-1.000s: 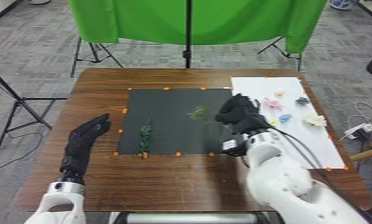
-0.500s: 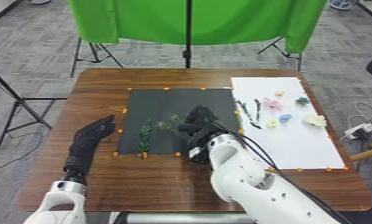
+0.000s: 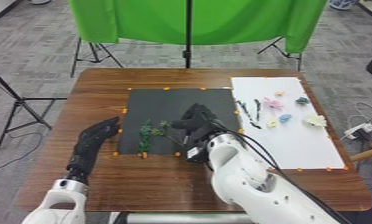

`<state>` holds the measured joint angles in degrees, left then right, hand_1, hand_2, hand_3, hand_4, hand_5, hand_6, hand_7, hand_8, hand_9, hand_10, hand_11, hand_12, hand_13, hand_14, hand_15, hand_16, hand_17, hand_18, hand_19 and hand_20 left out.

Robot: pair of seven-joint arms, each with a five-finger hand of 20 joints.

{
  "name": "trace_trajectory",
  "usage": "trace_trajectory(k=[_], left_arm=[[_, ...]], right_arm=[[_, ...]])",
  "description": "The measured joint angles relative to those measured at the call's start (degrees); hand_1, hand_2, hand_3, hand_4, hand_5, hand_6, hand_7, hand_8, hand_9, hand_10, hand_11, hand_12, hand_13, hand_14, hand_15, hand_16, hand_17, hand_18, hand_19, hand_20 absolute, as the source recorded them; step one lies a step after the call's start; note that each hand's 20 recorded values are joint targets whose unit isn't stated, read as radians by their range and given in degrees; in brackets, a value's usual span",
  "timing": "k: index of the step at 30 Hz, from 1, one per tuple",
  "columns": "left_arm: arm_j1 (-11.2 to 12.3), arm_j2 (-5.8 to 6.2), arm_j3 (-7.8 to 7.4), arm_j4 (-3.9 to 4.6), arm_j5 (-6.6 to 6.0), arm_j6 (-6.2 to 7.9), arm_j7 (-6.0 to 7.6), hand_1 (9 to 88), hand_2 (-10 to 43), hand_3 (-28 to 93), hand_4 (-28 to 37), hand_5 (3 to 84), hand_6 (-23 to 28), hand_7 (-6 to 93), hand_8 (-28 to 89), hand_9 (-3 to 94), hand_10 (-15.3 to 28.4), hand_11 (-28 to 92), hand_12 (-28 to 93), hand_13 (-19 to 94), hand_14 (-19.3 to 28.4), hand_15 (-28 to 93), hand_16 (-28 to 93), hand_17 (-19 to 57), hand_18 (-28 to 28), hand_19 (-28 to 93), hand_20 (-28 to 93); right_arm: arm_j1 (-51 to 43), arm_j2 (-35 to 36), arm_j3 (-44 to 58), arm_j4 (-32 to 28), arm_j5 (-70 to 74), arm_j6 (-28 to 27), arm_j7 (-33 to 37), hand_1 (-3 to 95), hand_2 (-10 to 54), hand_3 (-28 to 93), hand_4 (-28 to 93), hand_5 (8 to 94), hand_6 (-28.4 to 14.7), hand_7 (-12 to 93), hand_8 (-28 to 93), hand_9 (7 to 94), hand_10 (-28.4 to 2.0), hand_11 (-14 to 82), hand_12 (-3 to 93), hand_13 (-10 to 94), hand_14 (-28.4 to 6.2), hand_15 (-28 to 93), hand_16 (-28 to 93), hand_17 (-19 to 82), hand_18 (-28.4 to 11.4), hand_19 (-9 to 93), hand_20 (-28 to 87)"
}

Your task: Arrange flowers

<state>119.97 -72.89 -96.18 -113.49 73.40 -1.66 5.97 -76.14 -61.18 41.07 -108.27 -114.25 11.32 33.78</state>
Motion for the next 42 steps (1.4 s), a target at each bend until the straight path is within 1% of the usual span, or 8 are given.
trace_trajectory(k=[8, 12, 23, 31, 35, 38, 40, 42], left_arm=[[0.0, -0.11, -0.09, 0.0, 0.15, -0.48, -0.4, 26.0, -4.0, 65, -19.6, 46.0, 3.0, 9.4, -5, 42.8, 12.3, 14, 16, 30, 16.6, 18, 4, 0.0, 14.2, 6, 19], [-0.1, -0.16, -0.09, 0.02, 0.26, -0.72, -0.49, 25.9, -3.9, 65, -19.6, 46.1, 3.1, 9.3, -5, 42.8, 12.4, 14, 16, 30, 16.7, 18, 4, 0.0, 14.2, 6, 19], [-0.1, -0.34, -0.29, 0.0, 0.27, -0.93, -0.63, 25.7, -3.8, 65, -19.7, 46.0, 3.1, 9.1, -5, 42.8, 12.4, 14, 16, 30, 16.8, 18, 4, -0.1, 14.2, 6, 19], [-0.1, -0.39, -0.29, 0.0, 0.28, -1.07, -0.84, 25.7, -3.7, 65, -19.7, 46.0, 3.1, 9.1, -5, 42.8, 12.5, 14, 16, 30, 16.8, 18, 4, -0.1, 14.2, 6, 19], [0.0, -0.42, -0.32, -0.01, 0.28, -1.07, -0.92, 25.7, -3.8, 66, -19.7, 46.1, 3.2, 9.1, -5, 42.8, 12.4, 14, 16, 30, 16.8, 18, 4, -0.1, 14.2, 6, 19], [0.0, -0.43, -0.32, -0.04, 0.28, -1.07, -0.96, 25.7, -3.7, 65, -19.7, 46.0, 3.1, 9.0, -5, 42.8, 12.6, 14, 16, 30, 16.8, 18, 4, -0.1, 14.2, 6, 19], [0.1, -0.43, -0.32, -0.06, 0.28, -1.07, -1.01, 25.7, -3.7, 65, -19.7, 46.0, 3.2, 9.0, -5, 42.8, 12.4, 14, 16, 30, 16.8, 18, 4, -0.1, 14.2, 6, 19], [0.2, -0.43, -0.32, -0.08, 0.28, -1.07, -1.05, 25.7, -3.6, 65, -19.6, 46.0, 3.1, 9.1, -5, 42.8, 12.4, 14, 16, 30, 16.8, 18, 4, -0.1, 14.2, 6, 19]], right_arm=[[-0.6, 1.4, -0.4, 0.5, 0.9, -6.9, 0.8, 30.9, 6.5, 56, -13, 78.7, -3.0, 14, -8, 91.2, -13.1, 31.1, 23.6, 94, -4.0, 53, 29, 69, -9.3, 93, 45], [-0.8, 1.5, -1.0, 0.7, 1.4, -7.6, 1.4, 30.6, 6.9, 56, -13, 78.9, -3.1, 14, -8, 91.5, -13.2, 31.0, 23.6, 94, -4.2, 53, 29, 69, -9.5, 93, 45], [-2.7, 2.6, -1.3, -2.6, 1.7, -8.1, 1.4, 30.2, 6.7, 56, -12, 78.8, -3.3, 14, -8, 91.3, -13.6, 30.6, 23.7, 94, -4.4, 53, 29, 69, -9.4, 93, 45], [-4.2, 2.6, 0.7, -3.4, 0.8, -6.4, 1.2, 32.5, -0.9, 59, -12, 76.9, -3.3, 14, -7, 90.1, -13.4, 31.0, 23.9, 94, -4.3, 52, 30, 69, -9.4, 93, 45], [-6.1, 2.9, 5.2, -5.1, -0.5, -2.1, 1.2, 33.3, -6.6, 61, -12, 76.3, -3.5, 14, -7, 89.9, -13.3, 31.4, 24.2, 94, -4.2, 52, 30, 68, -9.6, 93, 46], [-5.9, 4.1, 8.0, -5.5, -3.5, 1.0, 1.9, 32.2, -9.4, 60, -12, 71.8, -5.4, 11, -7, 89.1, -13.7, 31.9, 25.0, 94, -4.0, 52, 32, 68, -9.8, 93, 48], [-4.9, 5.5, 9.4, -5.2, -6.1, 0.8, 3.4, 30.9, -9.5, 58, -13, 69.7, -6.5, 9, -6, 88.7, -13.7, 32.3, 25.5, 94, -3.9, 52, 33, 68, -9.9, 93, 49], [-3.1, 7.2, 10.5, -4.1, -8.0, -1.2, 5.9, 30.2, -9.5, 57, -14, 67.9, -7.6, 8, -6, 88.3, -13.9, 32.8, 26.1, 94, -3.9, 52, 34, 67, -9.9, 93, 50]])
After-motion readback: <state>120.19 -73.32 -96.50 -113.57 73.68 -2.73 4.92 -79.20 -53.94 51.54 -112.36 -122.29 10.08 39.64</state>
